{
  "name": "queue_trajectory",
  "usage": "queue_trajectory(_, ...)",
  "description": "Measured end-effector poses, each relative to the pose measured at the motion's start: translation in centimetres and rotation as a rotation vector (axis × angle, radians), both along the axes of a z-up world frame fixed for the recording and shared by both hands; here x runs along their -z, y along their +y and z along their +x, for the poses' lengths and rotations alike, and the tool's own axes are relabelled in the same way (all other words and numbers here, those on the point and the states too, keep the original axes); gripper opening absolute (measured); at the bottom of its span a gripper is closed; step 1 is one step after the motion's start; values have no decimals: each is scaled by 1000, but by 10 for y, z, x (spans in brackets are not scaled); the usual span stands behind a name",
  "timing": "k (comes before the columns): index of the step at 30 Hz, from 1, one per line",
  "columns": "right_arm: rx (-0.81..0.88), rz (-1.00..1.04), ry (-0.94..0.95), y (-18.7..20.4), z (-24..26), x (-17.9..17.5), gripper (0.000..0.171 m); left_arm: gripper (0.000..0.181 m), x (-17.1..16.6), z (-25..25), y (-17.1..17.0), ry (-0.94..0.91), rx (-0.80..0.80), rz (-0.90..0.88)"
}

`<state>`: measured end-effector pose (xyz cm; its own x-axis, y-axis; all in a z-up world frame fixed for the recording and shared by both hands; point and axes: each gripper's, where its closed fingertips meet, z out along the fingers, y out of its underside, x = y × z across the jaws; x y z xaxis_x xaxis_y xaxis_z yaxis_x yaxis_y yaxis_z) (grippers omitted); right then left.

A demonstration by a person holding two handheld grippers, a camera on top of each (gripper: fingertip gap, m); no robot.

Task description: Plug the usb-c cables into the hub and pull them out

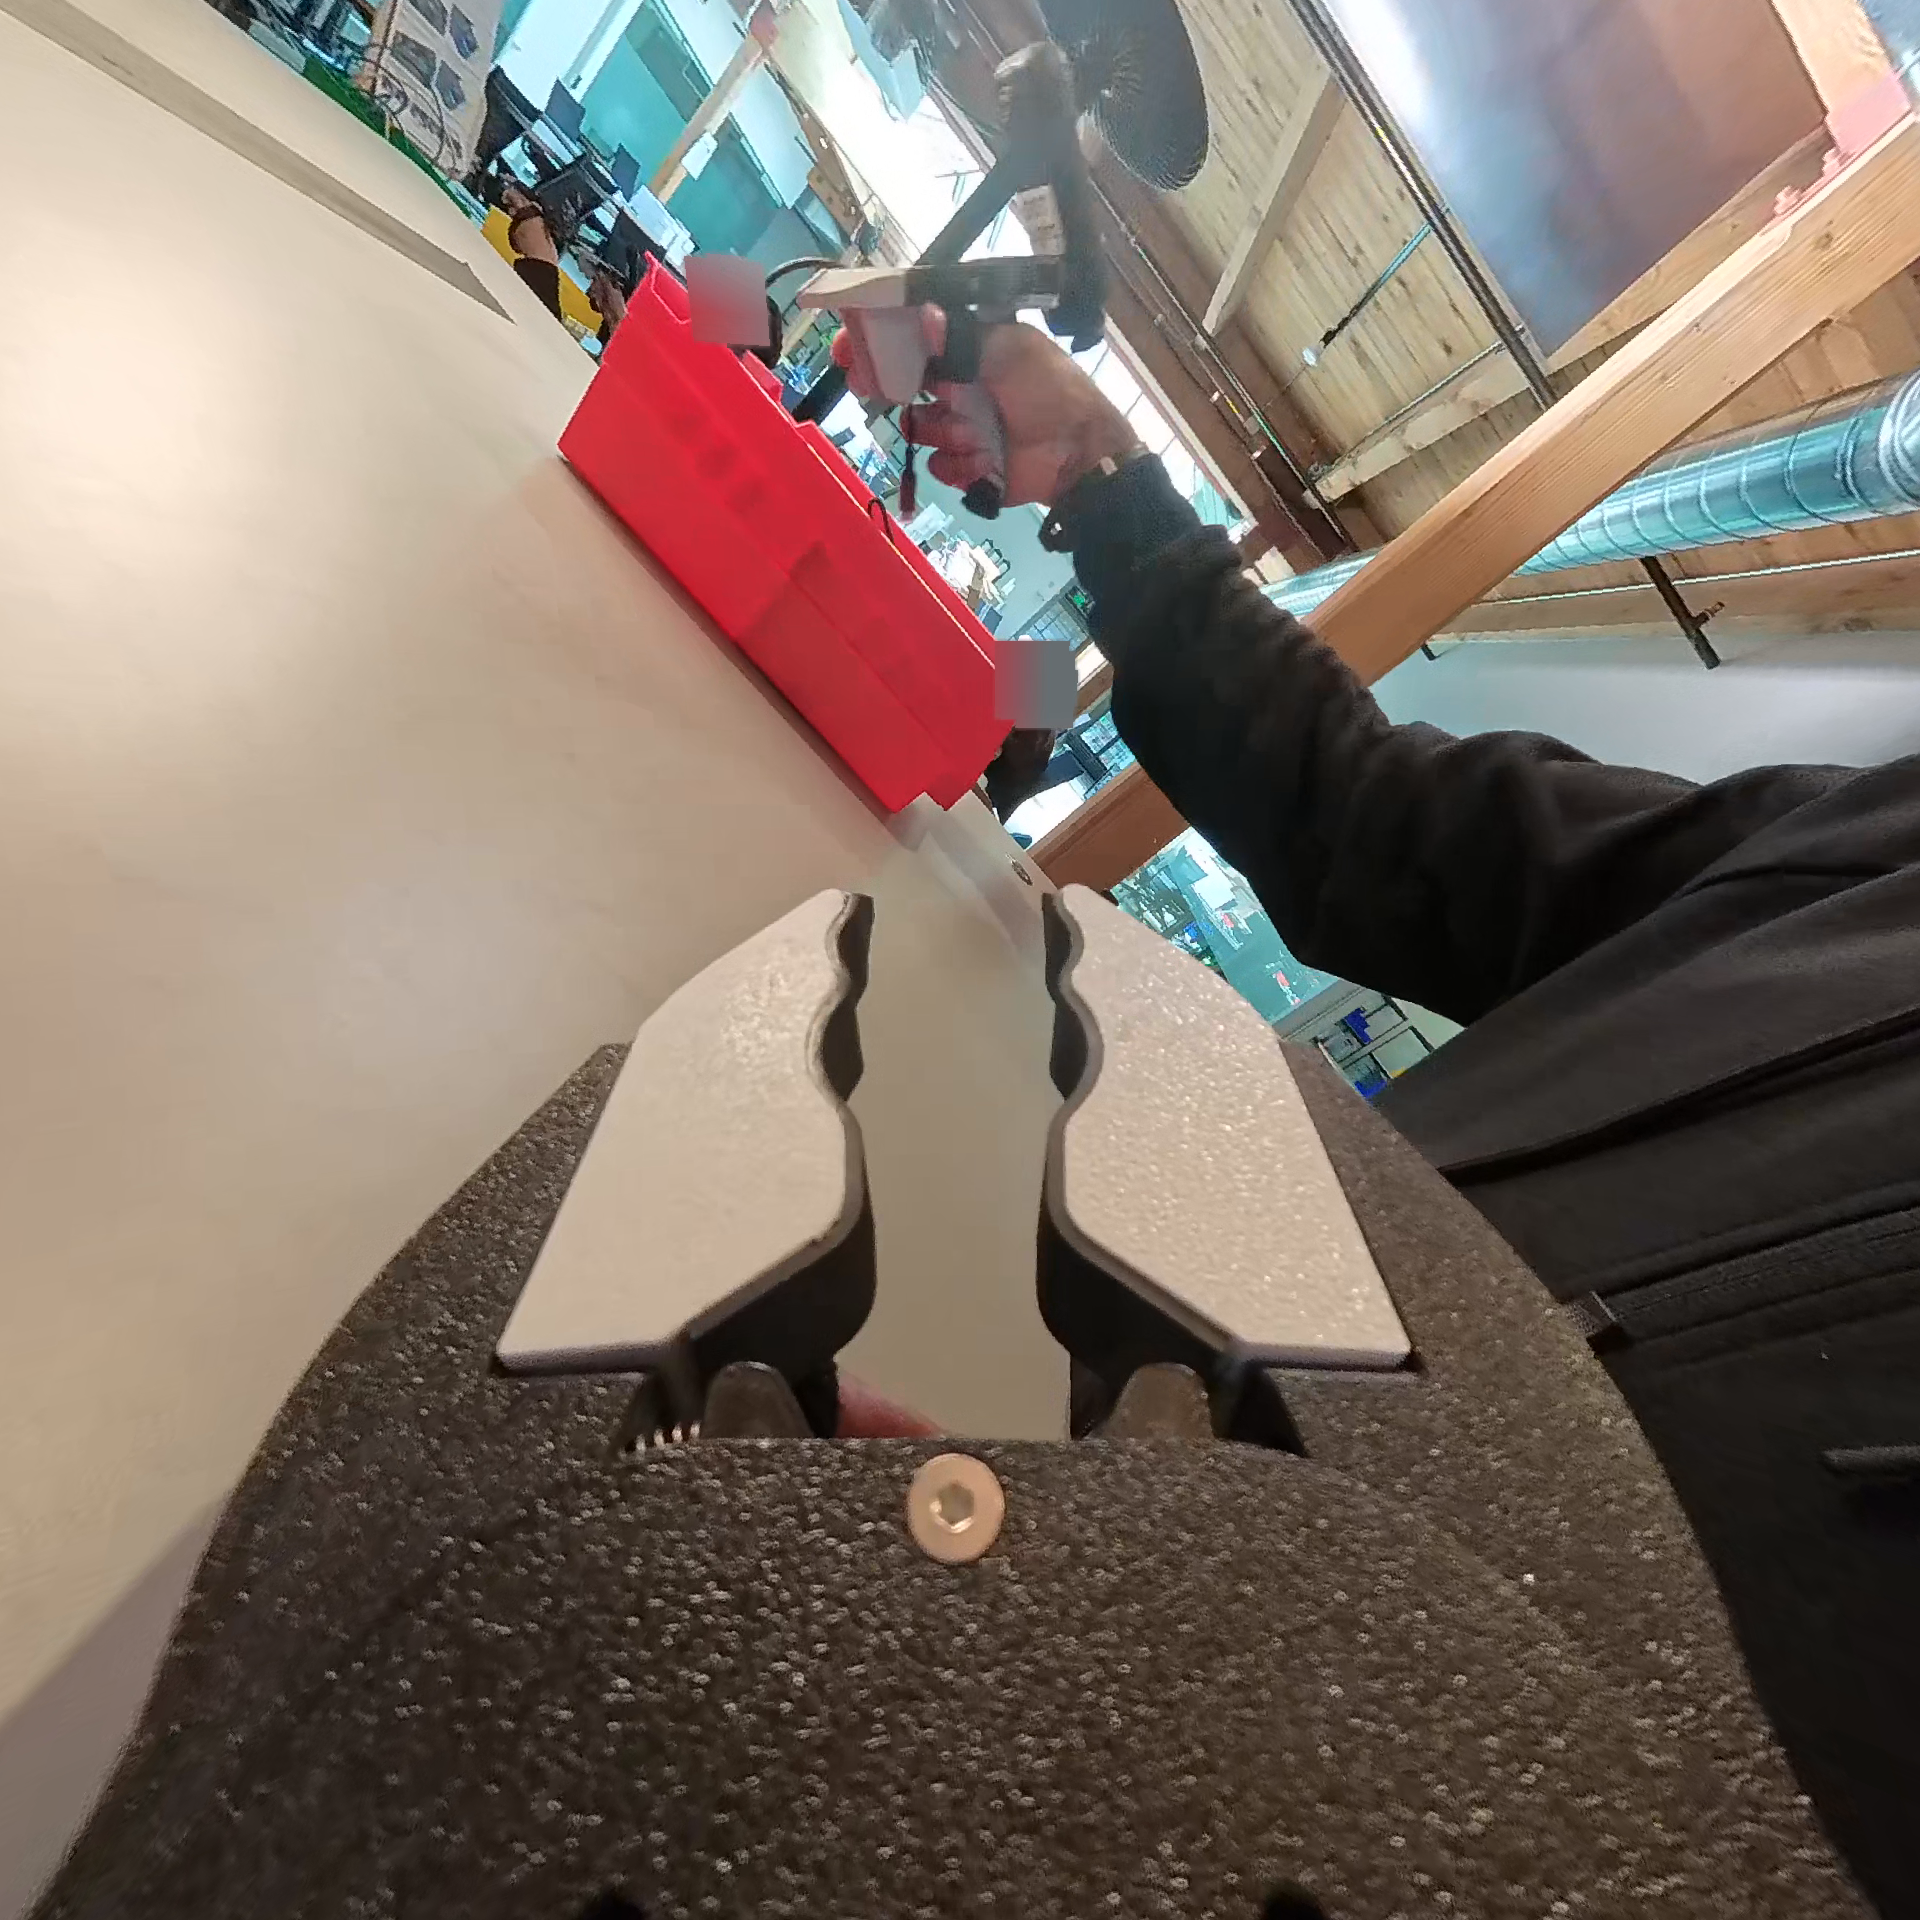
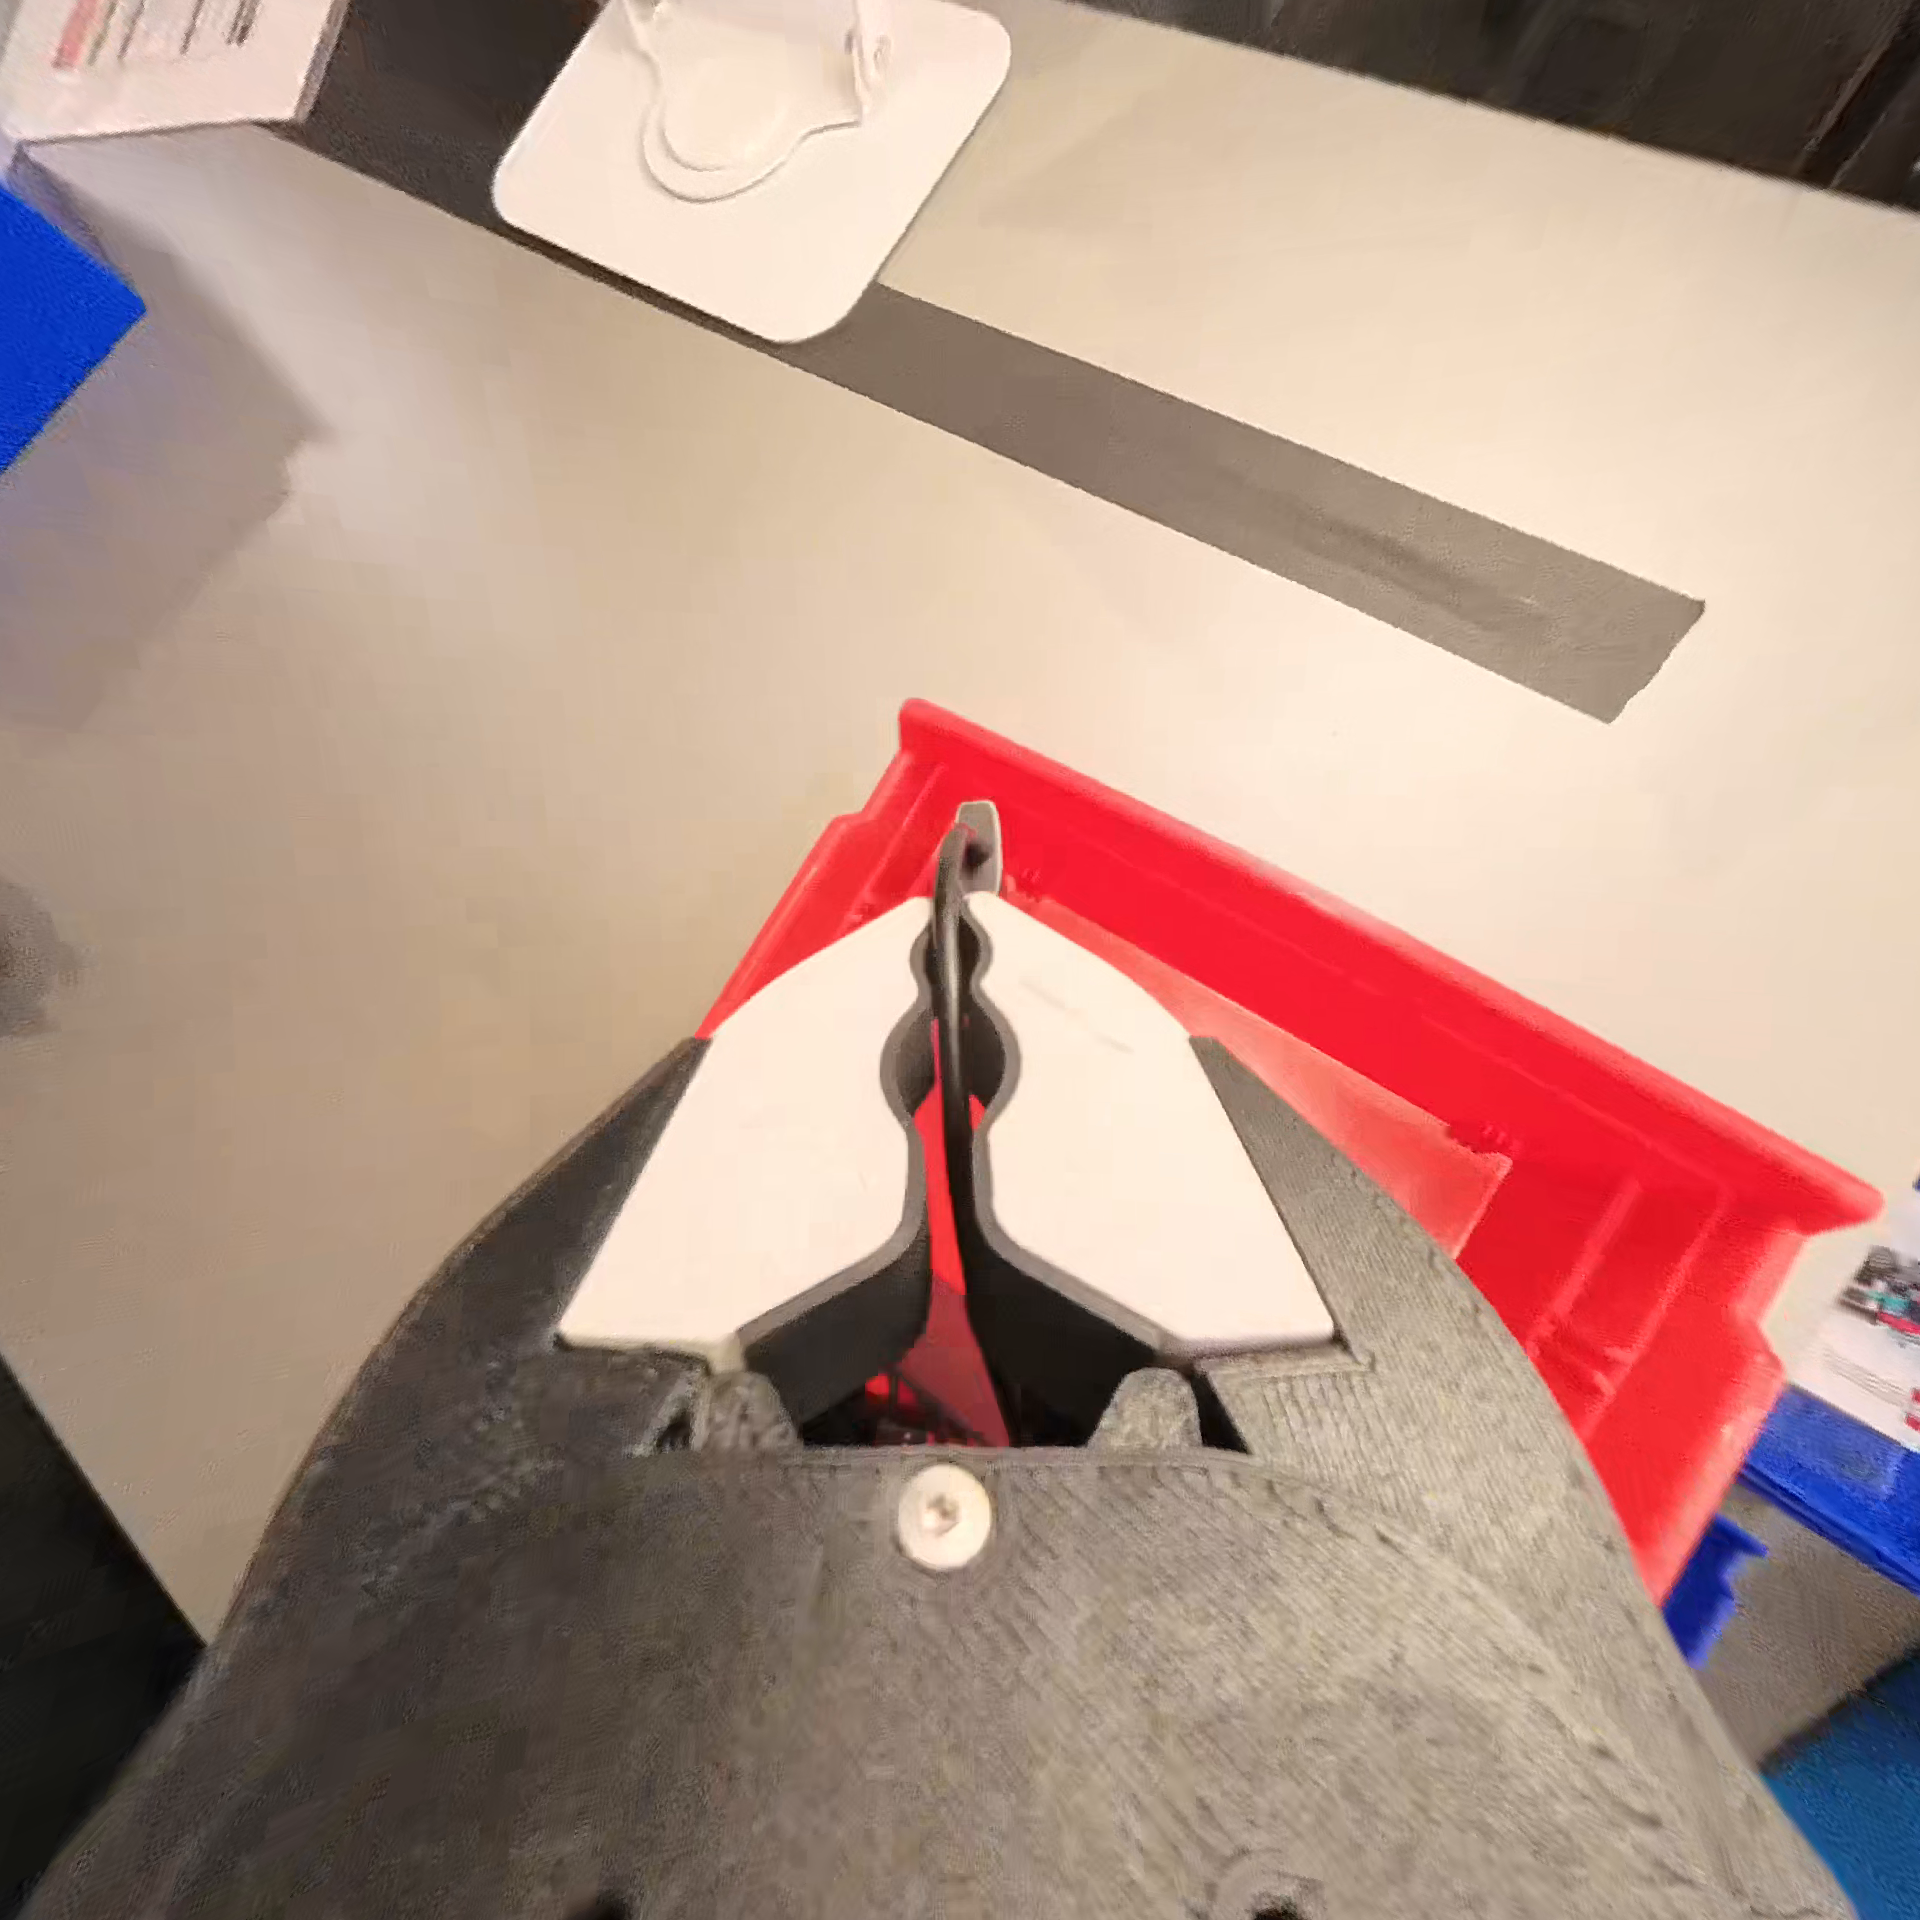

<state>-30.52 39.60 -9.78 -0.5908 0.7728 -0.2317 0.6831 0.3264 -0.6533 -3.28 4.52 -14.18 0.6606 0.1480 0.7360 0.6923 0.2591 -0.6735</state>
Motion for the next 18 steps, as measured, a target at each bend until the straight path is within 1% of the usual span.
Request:
queue_trajectory(1,25,-31,-16,1,-9,8,0,33,0,0,-1,-2,-7,0)
queue_trajectory(4,104,-148,-55,8,-32,25,0,33,1,2,-3,-10,-27,-3)
queue_trajectory(5,132,-161,-67,12,-37,30,0,32,2,2,-4,-12,-35,-4)
queue_trajectory(6,161,-129,-102,19,-38,40,0,32,2,2,-5,-14,-43,-6)
queue_trajectory(7,200,-52,-153,31,-36,54,0,32,2,2,-7,-17,-51,-6)
queue_trajectory(8,249,76,-210,49,-31,70,0,32,3,1,-8,-19,-59,-5)
queue_trajectory(10,303,444,-280,96,-16,93,4,32,3,1,-11,-24,-74,1)
queue_trajectory(11,285,585,-296,110,-7,95,11,32,2,0,-12,-27,-78,5)
queue_trajectory(12,251,682,-298,116,0,94,30,32,2,-1,-13,-30,-81,8)
queue_trajectory(13,226,767,-274,121,5,89,40,32,2,-1,-13,-32,-83,10)
queue_trajectory(15,210,874,-187,126,8,72,51,32,3,-2,-13,-35,-80,9)
queue_trajectory(18,200,878,-27,116,7,41,62,32,3,-5,-15,-25,-77,-1)
